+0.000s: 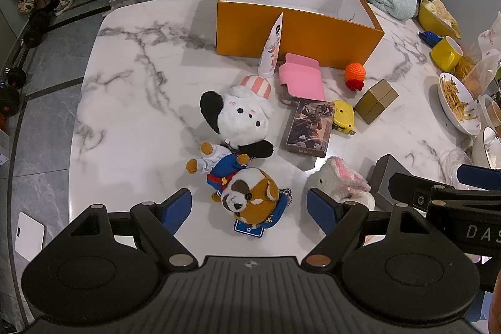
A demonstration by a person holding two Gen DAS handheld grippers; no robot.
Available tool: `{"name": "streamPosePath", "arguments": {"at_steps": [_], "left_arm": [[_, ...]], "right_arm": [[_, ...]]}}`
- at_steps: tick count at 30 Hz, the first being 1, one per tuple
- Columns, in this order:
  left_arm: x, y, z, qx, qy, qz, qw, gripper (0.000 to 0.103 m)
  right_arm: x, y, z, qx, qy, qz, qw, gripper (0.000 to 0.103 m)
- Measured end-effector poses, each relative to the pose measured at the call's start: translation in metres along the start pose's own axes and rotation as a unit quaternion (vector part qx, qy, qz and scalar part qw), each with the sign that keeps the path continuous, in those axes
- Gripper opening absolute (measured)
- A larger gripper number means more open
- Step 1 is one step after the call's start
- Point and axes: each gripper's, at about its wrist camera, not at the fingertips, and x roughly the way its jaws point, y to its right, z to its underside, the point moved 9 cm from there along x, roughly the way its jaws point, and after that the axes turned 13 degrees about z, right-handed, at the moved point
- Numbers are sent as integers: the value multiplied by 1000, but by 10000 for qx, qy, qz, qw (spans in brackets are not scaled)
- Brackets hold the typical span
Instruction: Organize objects
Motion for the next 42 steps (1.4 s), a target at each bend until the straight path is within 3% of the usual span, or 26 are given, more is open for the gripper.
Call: {"name": "streamPosePath", "arguments": {"at_steps": [7, 26, 34, 39, 42], "left_arm": [[1, 1, 0, -26, -4, -21, 10000, 95], [19, -6, 2, -238, -181, -161, 9994, 95], [46, -10, -1, -273, -361, -109, 9989, 95], [72, -27, 6, -606, -574, 42, 9965, 95], [86, -43, 11, -1121, -685, 70, 9913, 95]], "right_arm": [[0, -1, 1, -99, 0, -58, 9999, 101], [18, -12, 9, -1063, -231, -500, 9928, 101], [38, -3, 3, -1282, -109, -601, 9899, 101], [67, 15, 1, -1406, -202, -691, 9874, 102], [79, 26, -4, -1612, 165, -834, 9833, 102]]}}
